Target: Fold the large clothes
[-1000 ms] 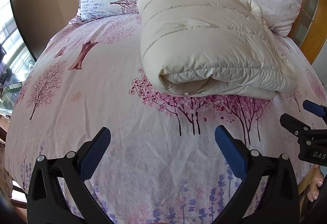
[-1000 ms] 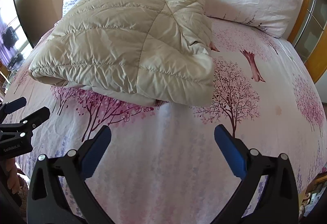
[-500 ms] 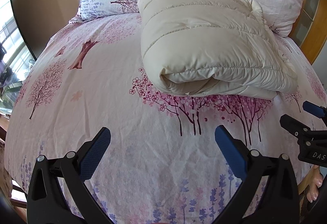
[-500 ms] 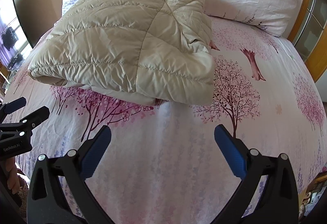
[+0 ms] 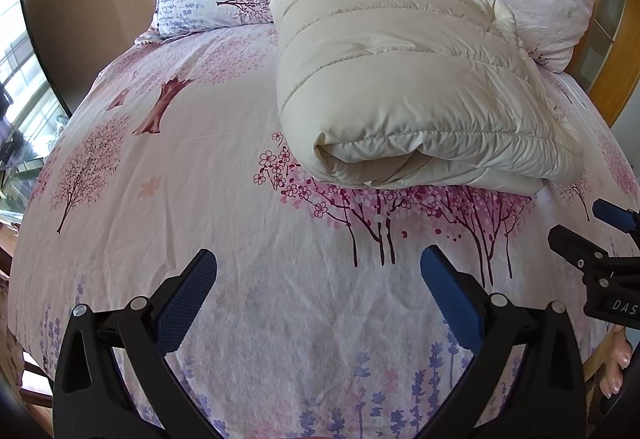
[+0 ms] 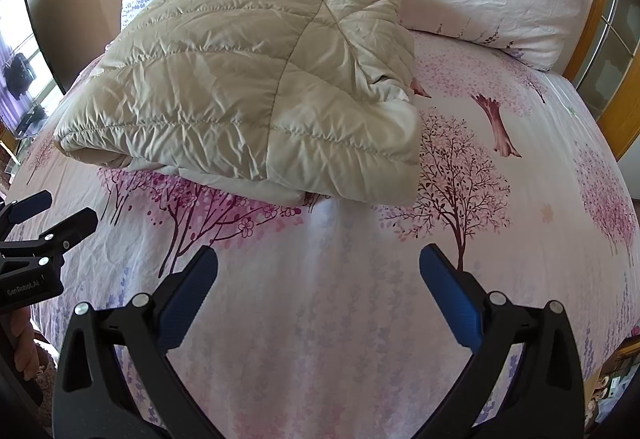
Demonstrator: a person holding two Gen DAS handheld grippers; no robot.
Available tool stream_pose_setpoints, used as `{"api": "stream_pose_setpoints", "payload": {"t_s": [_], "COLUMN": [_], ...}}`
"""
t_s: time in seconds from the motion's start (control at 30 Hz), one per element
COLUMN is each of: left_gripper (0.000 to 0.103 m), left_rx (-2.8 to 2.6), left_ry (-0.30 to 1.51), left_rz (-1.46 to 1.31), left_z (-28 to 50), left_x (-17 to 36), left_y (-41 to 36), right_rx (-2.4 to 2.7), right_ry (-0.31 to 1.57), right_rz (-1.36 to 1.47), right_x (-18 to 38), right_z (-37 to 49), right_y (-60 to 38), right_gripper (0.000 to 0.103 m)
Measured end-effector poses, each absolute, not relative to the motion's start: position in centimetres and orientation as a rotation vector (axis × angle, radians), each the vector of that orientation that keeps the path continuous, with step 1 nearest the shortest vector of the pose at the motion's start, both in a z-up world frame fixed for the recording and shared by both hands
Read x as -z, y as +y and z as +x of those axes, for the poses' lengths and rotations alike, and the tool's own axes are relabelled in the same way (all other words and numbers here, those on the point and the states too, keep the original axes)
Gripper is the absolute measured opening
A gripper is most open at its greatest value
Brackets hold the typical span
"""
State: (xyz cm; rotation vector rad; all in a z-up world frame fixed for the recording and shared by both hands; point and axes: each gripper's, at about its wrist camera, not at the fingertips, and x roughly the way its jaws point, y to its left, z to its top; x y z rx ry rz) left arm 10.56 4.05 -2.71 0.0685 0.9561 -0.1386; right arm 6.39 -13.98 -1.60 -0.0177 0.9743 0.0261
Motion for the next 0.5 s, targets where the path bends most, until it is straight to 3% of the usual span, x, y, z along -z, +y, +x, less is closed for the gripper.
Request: {"api": "stream_pose_setpoints", "payload": {"t_s": [0.5], "left_gripper": [0.102], "left_rx": [0.138], "left_ry": [0.958], "left_rz": [0.069], "left_z": [10.5], "left_x": [2.89], "left_y": [4.0], "right_rx": [-0.026], "right_ry": [0.978], "right_rz": [-0.013], "right_x": [1.81], "right_z": [6.36], "right_y": [-14.02], "right_gripper": [0.101]}}
